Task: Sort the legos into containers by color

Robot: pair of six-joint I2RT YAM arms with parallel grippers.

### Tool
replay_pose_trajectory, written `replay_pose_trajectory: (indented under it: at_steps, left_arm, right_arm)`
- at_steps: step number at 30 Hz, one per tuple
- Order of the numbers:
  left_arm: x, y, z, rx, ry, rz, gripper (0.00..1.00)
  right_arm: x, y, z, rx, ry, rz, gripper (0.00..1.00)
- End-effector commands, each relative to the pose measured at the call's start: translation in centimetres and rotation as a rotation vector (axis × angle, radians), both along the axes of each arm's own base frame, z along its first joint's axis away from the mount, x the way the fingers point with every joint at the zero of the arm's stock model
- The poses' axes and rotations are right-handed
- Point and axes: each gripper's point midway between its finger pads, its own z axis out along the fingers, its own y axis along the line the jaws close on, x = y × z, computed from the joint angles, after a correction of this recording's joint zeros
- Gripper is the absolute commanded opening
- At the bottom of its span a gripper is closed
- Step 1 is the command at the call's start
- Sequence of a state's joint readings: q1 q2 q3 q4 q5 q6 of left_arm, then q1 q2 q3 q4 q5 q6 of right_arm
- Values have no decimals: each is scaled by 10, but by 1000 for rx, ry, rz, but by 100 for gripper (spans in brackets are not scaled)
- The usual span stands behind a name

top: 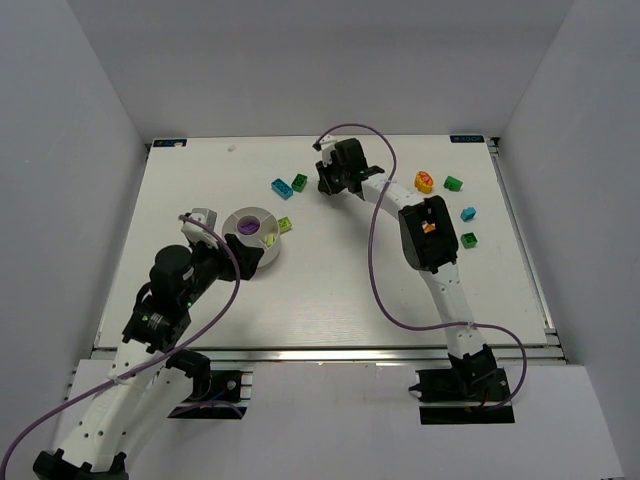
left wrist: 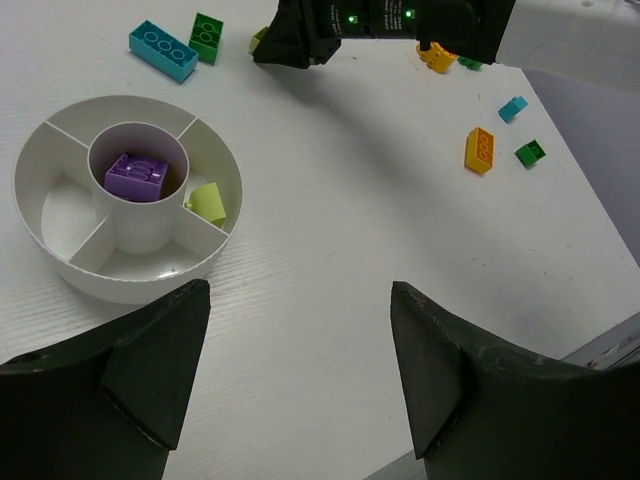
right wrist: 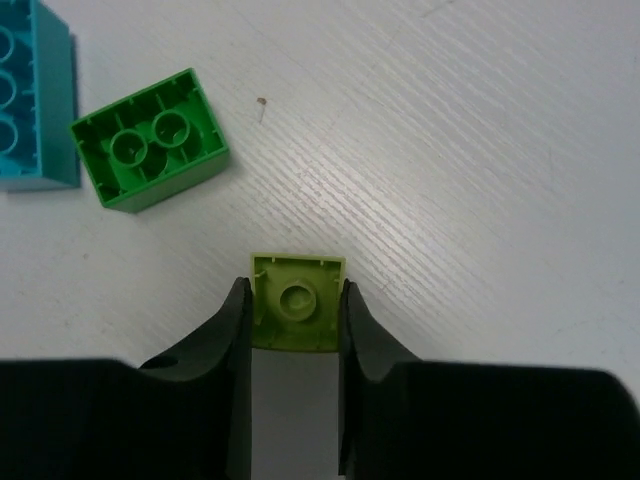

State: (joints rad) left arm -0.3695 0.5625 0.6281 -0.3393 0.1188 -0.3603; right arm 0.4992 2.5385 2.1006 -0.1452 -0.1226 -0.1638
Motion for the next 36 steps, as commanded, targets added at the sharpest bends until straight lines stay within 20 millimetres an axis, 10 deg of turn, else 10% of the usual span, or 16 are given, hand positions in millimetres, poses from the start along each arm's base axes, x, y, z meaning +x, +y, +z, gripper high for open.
replay_pose_trajectory:
  at_steps: [1, 13, 22, 36]
  left_arm:
    - [-5, -3, 4, -30, -6, -13, 82]
    - [-18, 4, 8, -46, -11, 0, 83]
    - [-28, 5, 15, -86, -27, -1, 83]
    - [-37, 7, 17, -115, -25, -1, 83]
  right_arm:
    - [1, 6, 34, 58, -79, 45, 9]
    - [-117, 34, 145, 340, -71, 502, 0]
    - [-202, 53, 151, 390, -10, 797, 3]
    - [-228, 105, 153, 344, -46, 854, 6]
